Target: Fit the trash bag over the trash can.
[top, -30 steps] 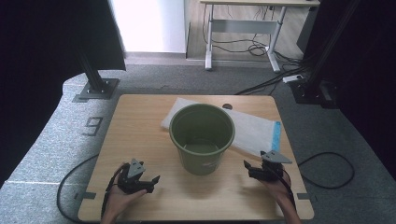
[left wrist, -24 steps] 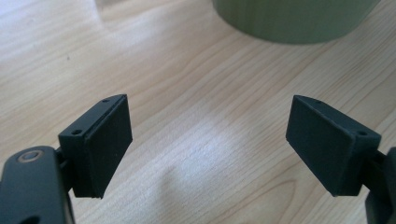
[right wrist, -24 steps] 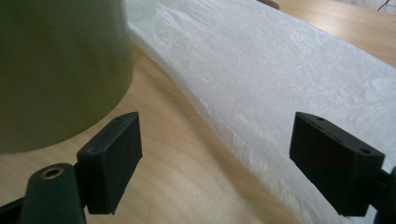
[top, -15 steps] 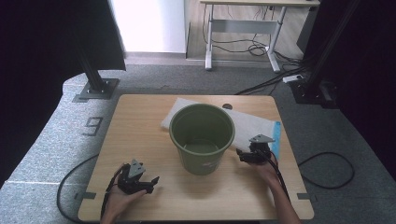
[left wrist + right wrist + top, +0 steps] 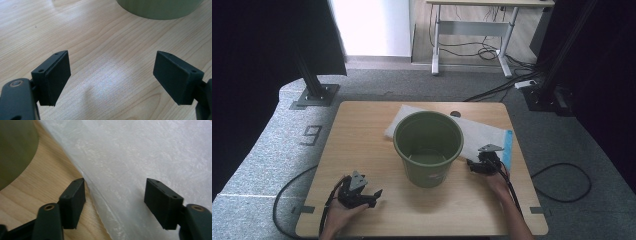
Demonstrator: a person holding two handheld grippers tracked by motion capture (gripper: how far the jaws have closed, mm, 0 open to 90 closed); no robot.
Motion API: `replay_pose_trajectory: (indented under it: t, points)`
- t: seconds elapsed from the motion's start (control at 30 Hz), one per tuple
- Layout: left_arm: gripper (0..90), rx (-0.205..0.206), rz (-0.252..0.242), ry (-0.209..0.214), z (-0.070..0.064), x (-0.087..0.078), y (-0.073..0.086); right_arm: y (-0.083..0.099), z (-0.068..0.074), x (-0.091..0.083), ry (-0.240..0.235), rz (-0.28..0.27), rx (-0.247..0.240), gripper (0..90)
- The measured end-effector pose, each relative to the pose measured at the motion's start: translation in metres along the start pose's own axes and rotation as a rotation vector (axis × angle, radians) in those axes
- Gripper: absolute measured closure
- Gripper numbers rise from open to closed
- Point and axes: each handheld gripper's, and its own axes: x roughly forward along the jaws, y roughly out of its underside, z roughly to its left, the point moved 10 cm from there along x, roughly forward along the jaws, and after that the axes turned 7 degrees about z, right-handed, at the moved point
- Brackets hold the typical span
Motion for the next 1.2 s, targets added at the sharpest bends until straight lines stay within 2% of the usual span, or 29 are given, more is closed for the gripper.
replay_pose_trajectory:
  t: [0.1,0.23,0.27,0.3,0.4,0.5,0.57,0.7,0.97,1.1,1.2]
  points:
    - [14.5,0.0,0.005,0.003,0.0,0.001,0.001,0.0,-0.007,0.0,-0.002,-0.007,0.038,49.2]
    - [14.5,0.001,0.005,0.004,-0.001,0.001,0.001,0.002,-0.017,-0.003,0.015,-0.017,0.065,69.1]
    - [14.6,0.001,0.005,0.004,-0.001,0.001,0.001,0.002,-0.017,-0.003,0.015,-0.017,0.065,69.1]
    - [14.6,0.001,0.003,0.005,-0.002,0.0,0.001,0.003,-0.022,-0.004,0.025,-0.021,0.081,77.8]
    - [14.6,-0.004,0.001,0.002,-0.001,-0.001,0.001,0.006,-0.027,-0.007,0.043,-0.014,0.095,85.0]
    - [14.7,-0.006,-0.005,0.004,0.0,-0.002,0.0,0.01,-0.03,-0.013,0.052,-0.005,0.116,87.0]
    - [14.8,-0.009,-0.008,0.007,0.001,-0.002,0.0,0.014,-0.029,-0.02,0.055,-0.023,0.109,87.3]
    - [15.0,-0.014,-0.021,0.018,0.003,-0.004,-0.002,0.033,-0.021,-0.037,0.058,-0.013,0.09,87.3]
    - [15.3,-0.015,-0.056,0.052,0.004,-0.004,-0.013,0.074,-0.02,-0.083,0.083,-0.034,0.139,87.3]
    - [15.4,-0.007,-0.053,0.06,0.003,0.001,-0.017,0.094,-0.017,-0.105,0.092,-0.047,0.16,87.3]
    - [15.4,-0.006,-0.054,0.065,0.002,0.003,-0.018,0.108,-0.014,-0.115,0.09,-0.043,0.165,86.6]
